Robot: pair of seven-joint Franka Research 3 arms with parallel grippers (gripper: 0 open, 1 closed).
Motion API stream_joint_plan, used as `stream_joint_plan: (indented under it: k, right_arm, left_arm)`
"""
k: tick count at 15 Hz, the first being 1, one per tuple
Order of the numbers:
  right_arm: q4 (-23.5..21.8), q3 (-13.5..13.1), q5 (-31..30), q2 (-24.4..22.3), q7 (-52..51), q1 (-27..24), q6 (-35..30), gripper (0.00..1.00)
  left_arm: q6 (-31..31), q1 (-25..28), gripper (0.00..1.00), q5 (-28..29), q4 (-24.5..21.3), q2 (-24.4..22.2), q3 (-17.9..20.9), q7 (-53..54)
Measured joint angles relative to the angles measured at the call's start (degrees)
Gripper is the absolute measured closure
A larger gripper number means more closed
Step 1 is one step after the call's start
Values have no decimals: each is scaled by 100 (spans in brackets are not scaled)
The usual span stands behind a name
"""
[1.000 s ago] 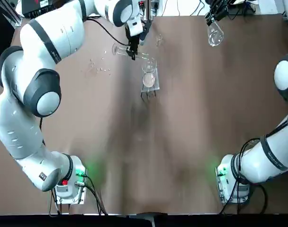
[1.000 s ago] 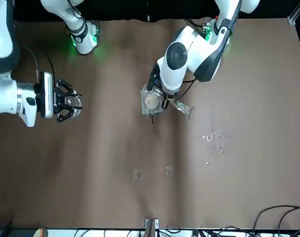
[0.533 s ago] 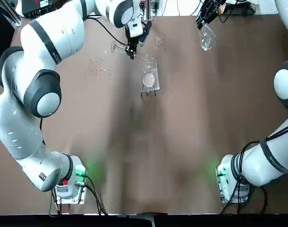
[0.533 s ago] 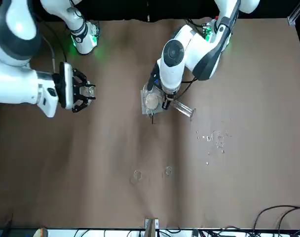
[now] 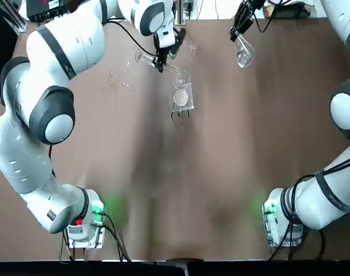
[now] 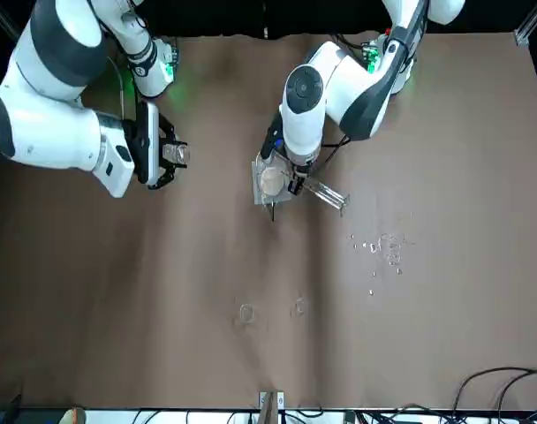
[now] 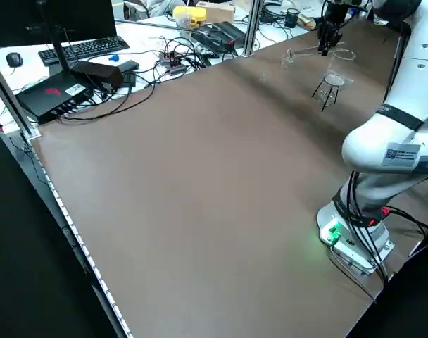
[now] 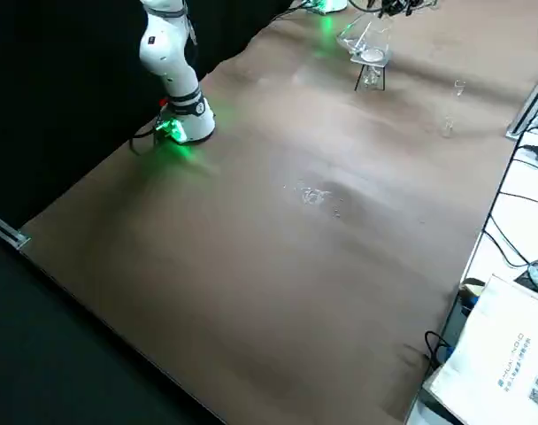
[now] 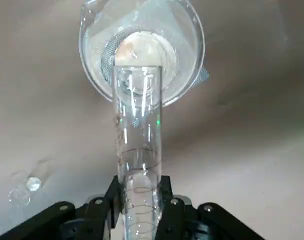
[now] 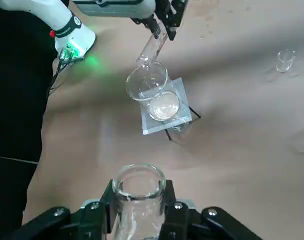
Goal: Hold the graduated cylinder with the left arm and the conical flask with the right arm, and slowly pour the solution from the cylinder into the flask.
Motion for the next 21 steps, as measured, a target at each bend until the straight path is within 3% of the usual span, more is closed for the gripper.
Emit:
stream_joint_plan:
  k: [13,21]
  right_arm:
    - [9,8,-825,-169,2339,1111,455,61]
    - [166,8,-921,-169,3365,1403,491,61]
  left_arm:
    - [-42,-159,66,309,0,-67,-2,0]
    - [-116,-244,66,540,0,-78,-2,-44]
